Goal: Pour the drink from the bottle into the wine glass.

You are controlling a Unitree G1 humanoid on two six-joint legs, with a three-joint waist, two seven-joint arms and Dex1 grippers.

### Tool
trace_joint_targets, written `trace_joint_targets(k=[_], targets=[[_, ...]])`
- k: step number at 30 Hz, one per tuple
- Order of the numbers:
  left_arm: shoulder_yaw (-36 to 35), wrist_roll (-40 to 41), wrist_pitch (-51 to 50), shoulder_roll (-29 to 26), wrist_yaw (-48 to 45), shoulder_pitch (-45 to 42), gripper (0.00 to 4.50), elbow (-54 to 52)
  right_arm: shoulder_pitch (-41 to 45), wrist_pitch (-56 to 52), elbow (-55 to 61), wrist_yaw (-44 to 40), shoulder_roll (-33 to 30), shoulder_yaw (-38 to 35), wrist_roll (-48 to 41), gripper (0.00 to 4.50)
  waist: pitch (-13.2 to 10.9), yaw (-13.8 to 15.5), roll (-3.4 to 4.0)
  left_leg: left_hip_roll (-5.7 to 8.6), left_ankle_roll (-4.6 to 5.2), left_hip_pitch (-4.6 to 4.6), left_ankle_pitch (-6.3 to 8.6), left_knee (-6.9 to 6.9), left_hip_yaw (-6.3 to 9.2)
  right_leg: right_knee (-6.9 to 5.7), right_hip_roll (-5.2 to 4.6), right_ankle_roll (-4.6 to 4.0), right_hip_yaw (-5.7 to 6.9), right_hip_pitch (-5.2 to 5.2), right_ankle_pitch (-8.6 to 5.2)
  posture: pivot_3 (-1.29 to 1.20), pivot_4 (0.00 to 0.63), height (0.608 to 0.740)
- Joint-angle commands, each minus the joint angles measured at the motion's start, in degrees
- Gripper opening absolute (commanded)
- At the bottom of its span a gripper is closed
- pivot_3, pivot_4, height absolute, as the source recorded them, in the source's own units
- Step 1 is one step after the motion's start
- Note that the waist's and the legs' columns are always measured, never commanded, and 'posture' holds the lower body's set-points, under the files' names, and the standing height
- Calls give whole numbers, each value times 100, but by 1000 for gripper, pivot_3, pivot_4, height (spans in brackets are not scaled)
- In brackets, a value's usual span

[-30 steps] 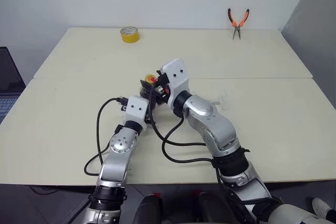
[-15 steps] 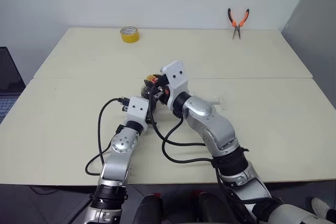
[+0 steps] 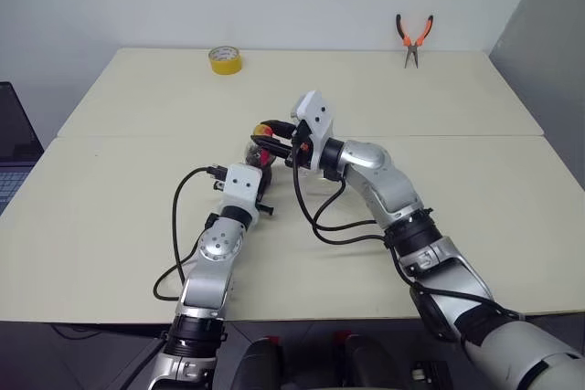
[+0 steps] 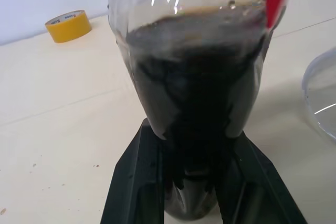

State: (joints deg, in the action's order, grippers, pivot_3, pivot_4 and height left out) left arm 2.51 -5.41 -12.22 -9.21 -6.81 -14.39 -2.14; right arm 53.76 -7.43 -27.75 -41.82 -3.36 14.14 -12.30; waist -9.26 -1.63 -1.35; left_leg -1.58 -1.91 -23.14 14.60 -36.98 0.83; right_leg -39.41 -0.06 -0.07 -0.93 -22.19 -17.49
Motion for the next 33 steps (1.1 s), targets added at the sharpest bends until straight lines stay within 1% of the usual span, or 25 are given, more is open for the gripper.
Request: trace_joint_targets(k=[1, 5, 7, 10, 15, 20, 22, 27, 30, 33], targets=[[-26, 55, 112, -94, -117, 130, 844, -460, 193, 222, -57, -27, -125, -265, 90, 1246, 0, -3, 0, -1, 0, -1, 0, 1, 0, 1, 0, 0, 0, 0, 0, 0, 150, 740], [-90, 89, -27, -223, -228, 237, 839, -700, -31, 67, 244, 178, -65, -304, 90, 2700, -1, -4, 1, -4, -1, -1, 0, 3, -2, 0, 0, 0, -2, -3, 0, 0, 150, 740], [-39, 57, -53, -205, -210, 213, 811, -708, -281, -193, 728, 201, -30, -273, -20, 3362, -1, 8, 1, -4, -1, -1, 0, 0, -1, -2, -1, 0, -1, -3, 0, 0, 150, 740], [-18, 34, -63, -177, -200, 204, 793, -714, -537, -532, 1247, 220, 6, -268, -125, 3407, 0, 22, 1, -1, -1, -4, 0, -3, 0, -3, -4, 0, 0, -1, 0, 0, 150, 740], [6, 47, -49, -113, -190, 206, 792, -733, -1236, -993, 2335, 747, 155, -300, -143, 3407, -1, 20, 1, 0, -1, -7, 0, 0, 3, -2, -4, 0, 3, -4, 0, 0, 150, 740], [-8, 72, -44, -95, -209, 218, 792, -745, -1672, -1308, 3253, 965, 286, -141, -218, 3407, 0, 16, 1, 0, -1, -7, 0, -2, 3, -4, -4, 0, 2, -5, 0, 0, 150, 740], [-21, 81, -40, -101, -216, 218, 792, -736, -1728, -1328, 3353, 1098, 321, -51, -81, 3407, 0, 5, 1, 0, -1, -7, 0, -1, 4, -4, -3, 0, 2, -5, 0, 0, 150, 740], [-23, 97, -26, -108, -244, 232, 792, -734, -1653, -1224, 3186, 1495, 415, 162, 376, 3407, 0, 6, 1, 1, -1, -5, 0, -1, 5, -3, -2, 0, 3, -5, 0, 0, 150, 740], [-26, 100, -16, -107, -248, 228, 792, -718, -1641, -1221, 3138, 1607, 464, 211, 500, 3407, 0, 9, 1, 2, -1, -6, -1, -2, 4, -2, -2, 0, 3, -4, 0, 0, 150, 740], [-30, 105, 5, -115, -258, 212, 792, -684, -1594, -1179, 2998, 1944, 549, 203, 758, 3407, 0, 8, 1, 1, -1, -6, -1, -1, 4, -2, -2, 0, 3, -4, 0, 0, 150, 740]])
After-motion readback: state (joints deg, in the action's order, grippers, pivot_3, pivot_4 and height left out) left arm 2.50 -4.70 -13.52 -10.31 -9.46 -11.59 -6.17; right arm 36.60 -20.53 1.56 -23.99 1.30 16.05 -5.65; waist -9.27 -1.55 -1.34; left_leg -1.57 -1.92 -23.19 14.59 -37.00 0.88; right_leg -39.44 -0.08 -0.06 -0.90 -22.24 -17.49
